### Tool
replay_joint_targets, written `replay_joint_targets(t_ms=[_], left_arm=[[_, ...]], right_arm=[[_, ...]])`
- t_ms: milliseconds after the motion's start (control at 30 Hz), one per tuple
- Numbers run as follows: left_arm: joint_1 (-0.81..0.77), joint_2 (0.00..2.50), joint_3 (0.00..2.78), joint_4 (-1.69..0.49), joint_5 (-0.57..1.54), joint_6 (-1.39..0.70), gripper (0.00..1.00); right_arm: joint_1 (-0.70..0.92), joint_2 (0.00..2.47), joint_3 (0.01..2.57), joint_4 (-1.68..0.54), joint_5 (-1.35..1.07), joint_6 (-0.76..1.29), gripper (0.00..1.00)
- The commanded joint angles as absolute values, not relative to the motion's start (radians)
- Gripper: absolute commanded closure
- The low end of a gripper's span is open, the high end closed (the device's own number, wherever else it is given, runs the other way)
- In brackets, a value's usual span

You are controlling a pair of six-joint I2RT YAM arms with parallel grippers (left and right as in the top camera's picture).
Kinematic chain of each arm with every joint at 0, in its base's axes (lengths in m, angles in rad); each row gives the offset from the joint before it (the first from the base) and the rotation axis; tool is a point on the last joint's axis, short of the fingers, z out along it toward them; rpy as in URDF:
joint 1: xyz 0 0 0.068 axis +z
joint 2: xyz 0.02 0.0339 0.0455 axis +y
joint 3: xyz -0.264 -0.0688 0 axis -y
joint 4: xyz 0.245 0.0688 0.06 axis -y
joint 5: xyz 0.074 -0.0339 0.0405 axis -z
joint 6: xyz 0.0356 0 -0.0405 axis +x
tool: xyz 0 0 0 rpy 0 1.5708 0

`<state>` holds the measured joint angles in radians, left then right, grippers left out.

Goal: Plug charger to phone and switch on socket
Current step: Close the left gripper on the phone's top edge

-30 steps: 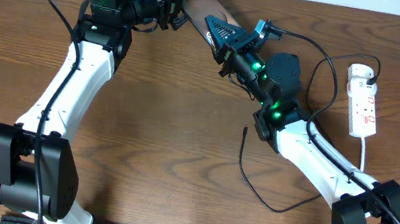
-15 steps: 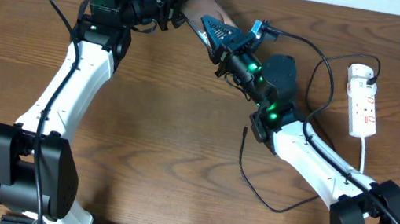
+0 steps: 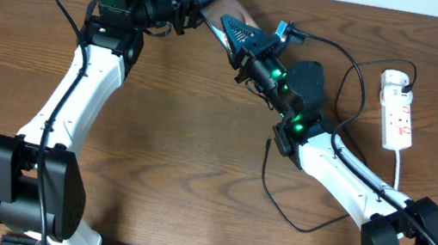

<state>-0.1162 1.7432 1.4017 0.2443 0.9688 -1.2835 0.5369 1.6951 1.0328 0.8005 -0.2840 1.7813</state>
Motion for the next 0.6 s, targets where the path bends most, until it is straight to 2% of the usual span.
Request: replay_joint_targets(t_ms=[0,133,367,567], left_arm=[[-0.120,1.732,1.409,0.257,1.006,-1.259,0.69],[-0.120,1.732,1.409,0.257,1.010,-1.253,0.70],[-0.120,1.732,1.409,0.257,1.021,-1.220,0.87],[-0.124,1.732,1.409,0.257,1.023,-1.205,0.90]], right_arm=[[0.552,1.687,1.052,0.820,-0.296,1.796,0.98],[0.552,1.687,1.052,0.819,-0.296,1.795,0.98],[0.551,1.687,1.052,0.819,-0.289,1.795,0.99],[0.551,1.687,1.052,0.819,-0.282,1.795,0.98]])
